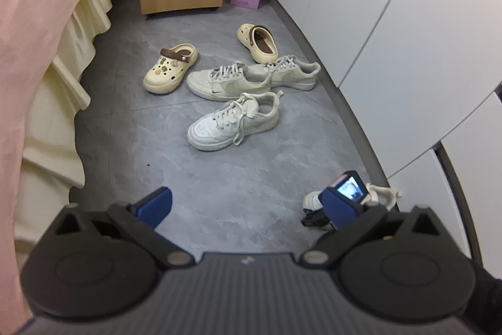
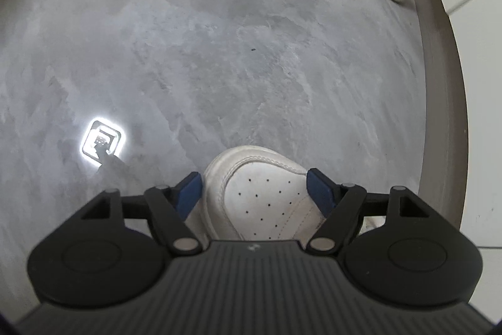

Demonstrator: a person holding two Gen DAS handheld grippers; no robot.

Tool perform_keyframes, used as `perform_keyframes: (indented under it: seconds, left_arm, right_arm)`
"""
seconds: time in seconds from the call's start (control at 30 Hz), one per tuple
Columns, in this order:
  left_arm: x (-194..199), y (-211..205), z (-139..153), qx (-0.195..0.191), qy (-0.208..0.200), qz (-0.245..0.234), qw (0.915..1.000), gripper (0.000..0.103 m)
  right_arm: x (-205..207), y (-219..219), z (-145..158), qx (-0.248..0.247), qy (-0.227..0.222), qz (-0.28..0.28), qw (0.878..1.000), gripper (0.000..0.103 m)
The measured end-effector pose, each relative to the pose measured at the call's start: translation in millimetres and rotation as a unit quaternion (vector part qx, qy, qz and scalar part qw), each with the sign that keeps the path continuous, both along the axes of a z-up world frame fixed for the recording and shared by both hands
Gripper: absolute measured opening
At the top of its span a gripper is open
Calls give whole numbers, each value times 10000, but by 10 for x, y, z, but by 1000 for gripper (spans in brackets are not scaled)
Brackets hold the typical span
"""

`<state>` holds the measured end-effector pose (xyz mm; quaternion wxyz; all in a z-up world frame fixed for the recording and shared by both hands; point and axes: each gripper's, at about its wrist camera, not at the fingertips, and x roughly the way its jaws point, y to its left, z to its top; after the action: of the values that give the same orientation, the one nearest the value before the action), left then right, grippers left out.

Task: Organize scattered shoes
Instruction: 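Set the white sneaker down by the wardrobe base and open the right gripper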

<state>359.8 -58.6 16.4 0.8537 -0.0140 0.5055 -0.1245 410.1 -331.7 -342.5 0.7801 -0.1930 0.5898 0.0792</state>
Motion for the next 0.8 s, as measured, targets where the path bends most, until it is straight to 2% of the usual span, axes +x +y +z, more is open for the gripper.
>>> perform_keyframes:
  seconds: [0.17, 0.37, 0.43, 0.53, 0.6, 0.7, 0.77, 0.8]
  left_arm:
    - [74, 27, -51, 113, 45, 49, 9999, 103]
    - [179, 181, -163, -257, 426, 284, 9984, 103]
    - [192, 197, -209, -115, 413, 363, 9984, 103]
    - [126, 163, -295, 339, 255, 436, 9981, 103]
    - [43, 90, -334, 621, 68, 401, 9972, 103]
    - [-34, -26, -358, 809, 13, 165, 9966, 103]
    - [-84, -91, -346, 867, -67, 66, 9962, 103]
    - [-111, -124, -339, 893, -109, 22, 9959, 103]
  right_arm:
    - [-128, 113, 532, 434, -174, -447, 9979, 80]
    - [-281, 248, 1170, 953, -382, -980, 9899, 80]
    - [-335, 295, 1387, 1131, -455, -1156, 9858, 80]
    - [-511, 443, 1877, 1477, -668, -1418, 9765, 80]
    - [-602, 515, 2126, 1454, -749, -1544, 9744, 80]
    - [-742, 503, 2553, 1368, -966, -1912, 9672, 80]
    - [-902, 382, 2890, 1498, -1221, -2459, 9498, 80]
    - [-944, 365, 2934, 1523, -1278, -2511, 9473, 80]
